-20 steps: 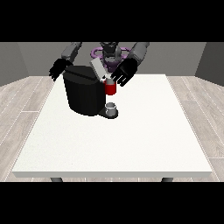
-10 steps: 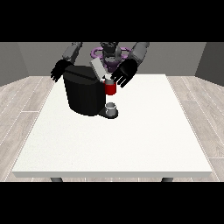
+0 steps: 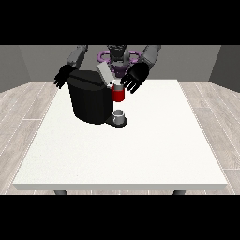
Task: Insert the coffee pod into the coffee machine and close the lid
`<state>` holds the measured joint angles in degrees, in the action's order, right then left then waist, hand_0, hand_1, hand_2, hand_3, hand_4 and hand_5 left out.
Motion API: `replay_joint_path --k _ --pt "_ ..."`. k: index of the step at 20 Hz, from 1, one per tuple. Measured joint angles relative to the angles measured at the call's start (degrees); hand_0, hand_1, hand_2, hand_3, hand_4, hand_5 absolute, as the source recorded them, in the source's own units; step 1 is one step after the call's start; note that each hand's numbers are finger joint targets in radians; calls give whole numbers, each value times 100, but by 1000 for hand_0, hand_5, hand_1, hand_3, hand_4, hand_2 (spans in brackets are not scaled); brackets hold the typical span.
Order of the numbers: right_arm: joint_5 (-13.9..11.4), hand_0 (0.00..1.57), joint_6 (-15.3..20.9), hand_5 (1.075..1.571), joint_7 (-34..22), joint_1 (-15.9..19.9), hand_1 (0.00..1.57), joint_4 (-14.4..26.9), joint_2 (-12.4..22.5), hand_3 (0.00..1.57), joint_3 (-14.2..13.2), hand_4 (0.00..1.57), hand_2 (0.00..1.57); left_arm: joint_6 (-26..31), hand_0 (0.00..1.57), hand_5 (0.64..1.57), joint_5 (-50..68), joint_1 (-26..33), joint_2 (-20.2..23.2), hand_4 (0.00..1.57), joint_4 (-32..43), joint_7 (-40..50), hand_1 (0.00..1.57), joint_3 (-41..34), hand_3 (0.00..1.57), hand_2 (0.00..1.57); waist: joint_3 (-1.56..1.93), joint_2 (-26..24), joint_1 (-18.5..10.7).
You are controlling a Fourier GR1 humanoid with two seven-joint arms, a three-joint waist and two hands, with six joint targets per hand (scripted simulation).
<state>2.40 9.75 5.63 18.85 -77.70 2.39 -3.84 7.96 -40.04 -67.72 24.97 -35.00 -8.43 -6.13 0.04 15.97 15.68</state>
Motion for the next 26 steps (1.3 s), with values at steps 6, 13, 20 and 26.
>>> replay_joint_path --k 6,13,20,26 --pt "-21 0 -5 1571 3 12 0 42 7 0 20 447 0 165 0 1571 -203 57 33 0 -23 -162 0 214 0 0 8 -45 -40" --pt "66 0 -95 1571 9 -73 0 187 73 0 -71 360 0 386 0 1571 -302 35 89 0 -21 -117 0 261 0 0 4 -164 -54" --pt "15 0 35 1571 50 -271 0 305 5 0 -80 424 0 502 0 1571 -332 191 -8 0 -86 -88 0 272 0 0 -2 -468 -198" --pt "67 0 48 1571 3 -506 0 382 8 0 -142 427 0 447 0 1571 -215 588 -320 0 -218 -74 0 209 0 0 -3 -876 -432"
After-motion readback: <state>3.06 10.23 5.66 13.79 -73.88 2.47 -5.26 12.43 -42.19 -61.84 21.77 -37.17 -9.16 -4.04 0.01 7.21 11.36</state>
